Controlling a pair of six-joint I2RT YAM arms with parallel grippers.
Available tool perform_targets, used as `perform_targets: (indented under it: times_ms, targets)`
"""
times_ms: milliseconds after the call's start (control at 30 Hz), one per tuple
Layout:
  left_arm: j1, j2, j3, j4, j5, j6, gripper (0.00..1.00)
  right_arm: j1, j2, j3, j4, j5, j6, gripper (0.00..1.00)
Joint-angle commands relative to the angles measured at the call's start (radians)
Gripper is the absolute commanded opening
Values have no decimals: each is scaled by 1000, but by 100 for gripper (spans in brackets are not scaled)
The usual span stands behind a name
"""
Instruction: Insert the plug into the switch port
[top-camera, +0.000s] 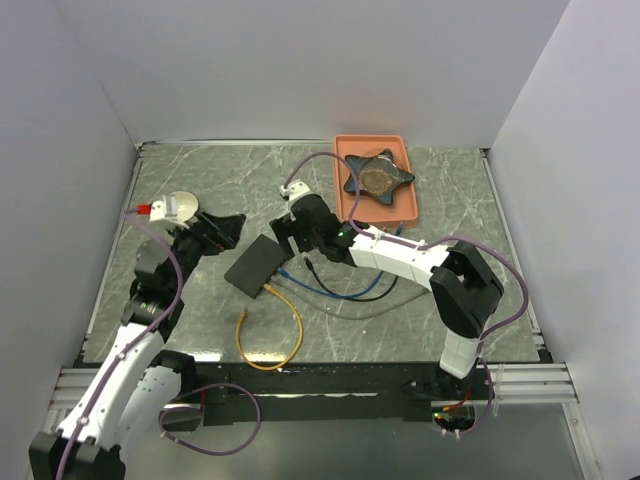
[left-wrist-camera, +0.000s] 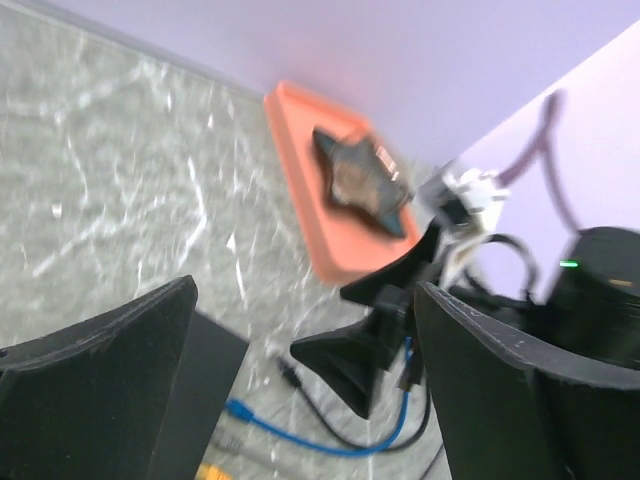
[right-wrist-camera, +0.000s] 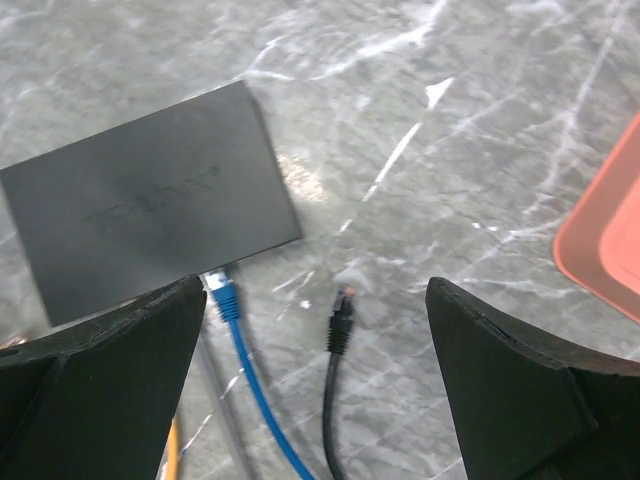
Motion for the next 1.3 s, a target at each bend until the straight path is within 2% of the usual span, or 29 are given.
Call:
perform_targets:
  times_ms: [0, 233, 633, 967, 1067, 1100, 1167, 1200, 1267]
  targets:
    - [-3, -95, -20, 48, -70, -35, 96, -32, -57, -14, 9, 52, 36, 98]
    - [-2, -94, -23, 37, -85, -32, 96, -58, 12, -14, -40, 46, 64, 91]
    - [-3, -13, -9, 39, -67, -19, 96, -55, 76, -96, -47, -46, 108, 65]
    - [-3, 26, -4, 42, -61, -12, 96, -27, 165, -62, -120, -46, 127, 56]
    - [-3, 27, -4, 37, -65, -7, 96, -23, 205, -24, -151, -25, 131, 45]
    - [-3, 29, -3, 37, -65, -4, 96, -24, 220, -8, -169, -20, 133, 32]
    - [-3, 24, -1, 31, -68, -3, 96, -26, 225, 2, -177, -17, 130, 17]
    - [-3, 26, -1, 30, -70, -3, 96, -26, 221, 10, -179, -14, 127, 0]
    - [-5, 23, -1, 25, -76, 4, 96, -29, 204, 16, -179, -5, 121, 0]
